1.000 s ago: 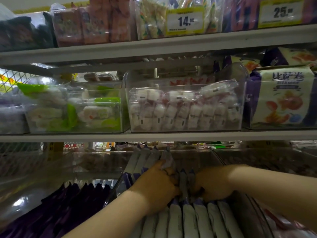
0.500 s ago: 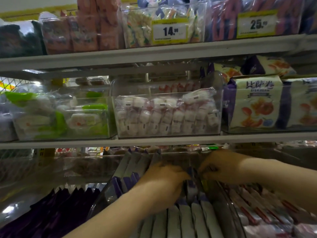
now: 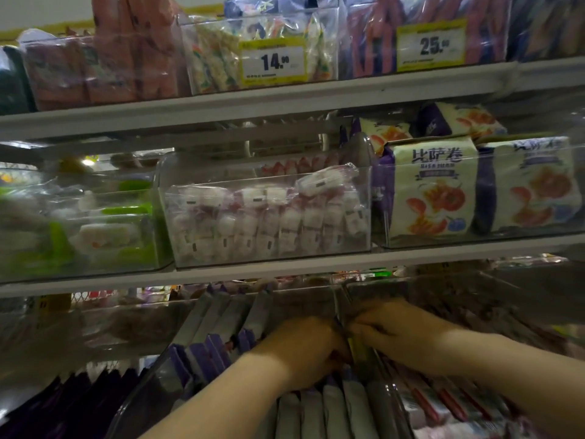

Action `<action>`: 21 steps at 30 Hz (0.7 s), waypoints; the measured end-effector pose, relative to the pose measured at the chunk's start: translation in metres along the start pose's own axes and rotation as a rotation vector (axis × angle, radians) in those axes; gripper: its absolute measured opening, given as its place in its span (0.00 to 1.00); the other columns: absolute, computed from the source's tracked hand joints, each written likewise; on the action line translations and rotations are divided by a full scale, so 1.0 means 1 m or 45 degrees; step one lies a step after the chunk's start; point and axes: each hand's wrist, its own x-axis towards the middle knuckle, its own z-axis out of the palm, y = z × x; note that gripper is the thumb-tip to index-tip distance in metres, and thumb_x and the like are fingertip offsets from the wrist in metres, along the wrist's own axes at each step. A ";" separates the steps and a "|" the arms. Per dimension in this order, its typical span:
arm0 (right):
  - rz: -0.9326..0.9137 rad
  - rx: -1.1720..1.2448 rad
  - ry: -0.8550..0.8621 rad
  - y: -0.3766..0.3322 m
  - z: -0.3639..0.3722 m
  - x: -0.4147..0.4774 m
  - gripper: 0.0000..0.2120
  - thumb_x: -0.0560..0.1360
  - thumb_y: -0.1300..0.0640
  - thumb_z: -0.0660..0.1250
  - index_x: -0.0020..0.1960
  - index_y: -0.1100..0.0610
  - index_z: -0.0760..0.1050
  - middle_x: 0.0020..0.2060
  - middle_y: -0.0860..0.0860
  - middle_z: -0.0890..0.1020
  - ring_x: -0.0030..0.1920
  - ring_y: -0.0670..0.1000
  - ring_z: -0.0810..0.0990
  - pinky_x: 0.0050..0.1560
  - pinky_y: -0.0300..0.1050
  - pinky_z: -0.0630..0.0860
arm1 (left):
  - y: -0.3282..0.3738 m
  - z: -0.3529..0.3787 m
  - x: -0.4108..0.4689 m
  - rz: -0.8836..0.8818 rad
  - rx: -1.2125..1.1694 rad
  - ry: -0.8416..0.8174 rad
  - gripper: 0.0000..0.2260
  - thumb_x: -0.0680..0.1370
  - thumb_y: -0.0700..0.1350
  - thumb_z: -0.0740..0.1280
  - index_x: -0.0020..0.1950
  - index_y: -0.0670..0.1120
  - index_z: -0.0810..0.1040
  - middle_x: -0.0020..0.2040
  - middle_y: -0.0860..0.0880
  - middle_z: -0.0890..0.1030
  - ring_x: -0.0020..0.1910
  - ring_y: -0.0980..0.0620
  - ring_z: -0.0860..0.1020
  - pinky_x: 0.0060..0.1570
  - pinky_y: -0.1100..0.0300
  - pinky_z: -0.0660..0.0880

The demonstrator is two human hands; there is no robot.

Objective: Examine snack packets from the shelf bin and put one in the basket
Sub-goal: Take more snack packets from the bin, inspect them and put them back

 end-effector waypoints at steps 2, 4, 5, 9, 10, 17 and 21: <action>-0.002 0.019 0.012 0.001 0.001 0.000 0.13 0.81 0.54 0.59 0.50 0.57 0.81 0.54 0.49 0.81 0.53 0.47 0.78 0.57 0.43 0.71 | 0.001 0.002 0.005 -0.007 0.030 -0.029 0.13 0.79 0.43 0.63 0.59 0.54 0.82 0.62 0.49 0.80 0.60 0.45 0.77 0.59 0.53 0.74; 0.003 0.035 0.016 0.001 0.002 0.000 0.13 0.81 0.54 0.59 0.50 0.57 0.81 0.55 0.49 0.81 0.53 0.47 0.78 0.57 0.44 0.72 | 0.001 0.001 0.011 -0.036 0.052 -0.064 0.13 0.78 0.42 0.63 0.59 0.53 0.82 0.60 0.48 0.82 0.58 0.44 0.78 0.56 0.56 0.74; 0.003 0.039 0.016 0.002 0.002 0.000 0.13 0.81 0.54 0.59 0.50 0.57 0.82 0.54 0.48 0.81 0.53 0.46 0.78 0.57 0.44 0.72 | 0.001 0.000 0.013 -0.060 0.061 -0.091 0.12 0.78 0.43 0.64 0.58 0.52 0.83 0.58 0.47 0.82 0.56 0.44 0.79 0.53 0.57 0.73; 0.004 0.039 0.018 0.003 0.002 -0.001 0.14 0.81 0.52 0.59 0.52 0.55 0.82 0.56 0.46 0.81 0.54 0.43 0.77 0.57 0.38 0.71 | -0.004 -0.001 0.018 -0.132 -0.020 -0.245 0.11 0.77 0.46 0.67 0.58 0.49 0.82 0.54 0.46 0.82 0.52 0.45 0.80 0.46 0.59 0.71; 0.011 0.038 0.008 0.003 0.002 -0.001 0.14 0.81 0.52 0.59 0.53 0.55 0.82 0.57 0.46 0.80 0.55 0.43 0.77 0.58 0.39 0.71 | -0.006 -0.001 0.019 -0.145 -0.067 -0.274 0.11 0.77 0.46 0.68 0.58 0.48 0.81 0.54 0.47 0.82 0.52 0.46 0.80 0.47 0.59 0.72; 0.023 0.047 -0.015 0.002 0.001 -0.002 0.15 0.81 0.51 0.58 0.57 0.55 0.81 0.61 0.44 0.79 0.59 0.44 0.76 0.63 0.42 0.70 | -0.012 0.023 0.010 -0.077 -0.074 0.027 0.09 0.74 0.44 0.64 0.51 0.52 0.82 0.51 0.51 0.83 0.48 0.51 0.79 0.40 0.67 0.68; 0.040 0.063 -0.010 0.001 0.002 -0.002 0.15 0.81 0.50 0.58 0.57 0.54 0.82 0.61 0.43 0.78 0.59 0.43 0.76 0.63 0.41 0.70 | -0.021 0.029 0.011 -0.132 -0.220 0.073 0.09 0.76 0.44 0.63 0.52 0.54 0.80 0.53 0.53 0.83 0.52 0.52 0.80 0.48 0.62 0.74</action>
